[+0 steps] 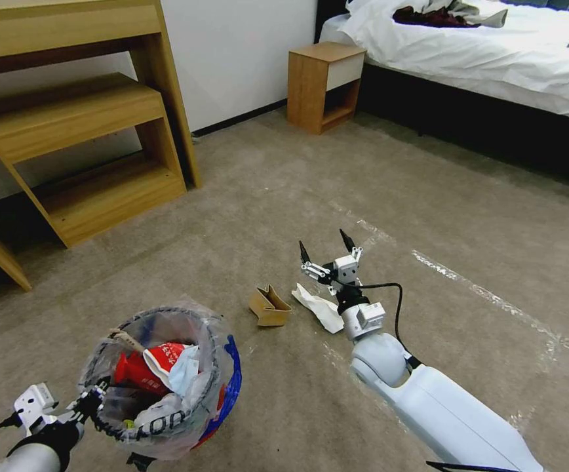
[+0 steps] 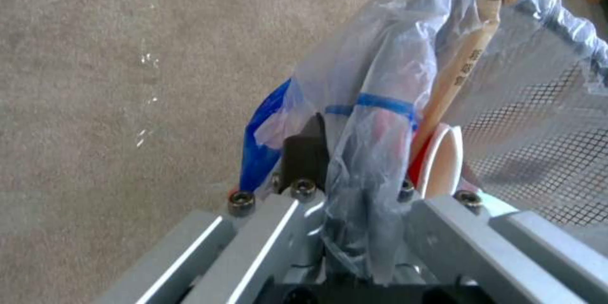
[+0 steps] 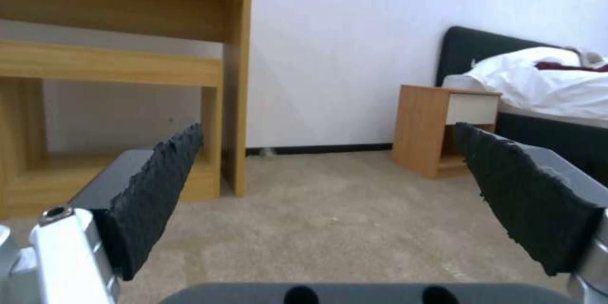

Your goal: Pick up the trash bin and place the garbage on the floor into it.

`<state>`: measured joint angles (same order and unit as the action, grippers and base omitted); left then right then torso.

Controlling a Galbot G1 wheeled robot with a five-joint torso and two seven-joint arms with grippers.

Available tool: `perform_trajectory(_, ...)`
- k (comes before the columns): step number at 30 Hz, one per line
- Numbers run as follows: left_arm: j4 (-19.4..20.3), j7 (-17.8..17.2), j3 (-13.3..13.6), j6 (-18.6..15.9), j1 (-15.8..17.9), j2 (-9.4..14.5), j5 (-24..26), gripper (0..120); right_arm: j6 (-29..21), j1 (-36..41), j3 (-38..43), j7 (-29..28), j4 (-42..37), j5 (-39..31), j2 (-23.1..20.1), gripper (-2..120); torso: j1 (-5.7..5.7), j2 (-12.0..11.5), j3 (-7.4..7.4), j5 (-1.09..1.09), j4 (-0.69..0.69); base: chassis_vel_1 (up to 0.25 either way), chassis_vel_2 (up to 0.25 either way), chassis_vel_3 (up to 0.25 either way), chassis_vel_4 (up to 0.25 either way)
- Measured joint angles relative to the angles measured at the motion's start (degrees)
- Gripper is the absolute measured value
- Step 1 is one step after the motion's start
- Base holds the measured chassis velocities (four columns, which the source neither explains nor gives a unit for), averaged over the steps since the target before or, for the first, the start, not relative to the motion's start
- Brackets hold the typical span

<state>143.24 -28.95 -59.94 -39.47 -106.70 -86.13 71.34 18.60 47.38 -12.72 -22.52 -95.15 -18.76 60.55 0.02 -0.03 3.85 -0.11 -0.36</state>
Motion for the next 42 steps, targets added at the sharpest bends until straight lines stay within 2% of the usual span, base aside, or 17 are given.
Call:
perform_trajectory(21,0.00,-0.01,-0.99,0.11,0.44,0.31,0.59,0,1.51,-0.36,0.20,0.68,1.52,0.44,2.22,100,0.00,0.00,0.00,0.00,0.00,-0.034,0.035,0.041,-0.037)
perform_trajectory(30,0.00,-0.09,-1.28,0.11,0.59,0.59,1.04,0,0.13,-2.59,0.00,-0.21,4.74,1.92,1.23,100,0.00,0.00,0.00,0.00,0.00,-0.005,0.005,0.004,-0.006)
perform_trajectory(34,0.00,-0.18,-1.56,0.11,0.50,0.82,1.43,0,-3.59,-5.20,-1.17,-0.12,7.63,1.82,-0.48,100,0.00,0.00,0.00,0.01,0.00,0.000,0.000,0.000,0.000)
perform_trajectory(36,0.00,-0.21,-1.65,0.11,0.27,0.97,1.53,0,-5.28,-6.97,-2.20,1.25,9.58,0.91,-1.48,100,0.00,0.00,0.00,0.00,-0.01,0.000,0.000,0.000,0.000)
perform_trajectory(39,0.00,-0.41,-1.38,0.09,0.56,2.00,2.12,0,-8.43,-10.83,-5.29,9.37,13.31,-5.16,-4.90,100,0.00,0.00,0.00,0.01,0.03,0.000,0.000,0.000,0.000)
perform_trajectory(40,0.00,-0.41,-1.38,0.09,0.56,2.00,2.12,0,-8.43,-10.83,-5.29,9.37,13.31,-5.16,-4.90,100,0.00,0.00,0.00,0.01,0.03,0.000,0.000,0.000,0.000)
perform_trajectory(42,0.00,-0.68,-0.15,-0.03,1.63,3.57,2.72,0,-11.60,-12.32,-7.05,16.23,14.71,-8.95,-7.91,100,0.00,0.00,0.00,0.00,-0.04,0.000,0.000,0.000,0.000)
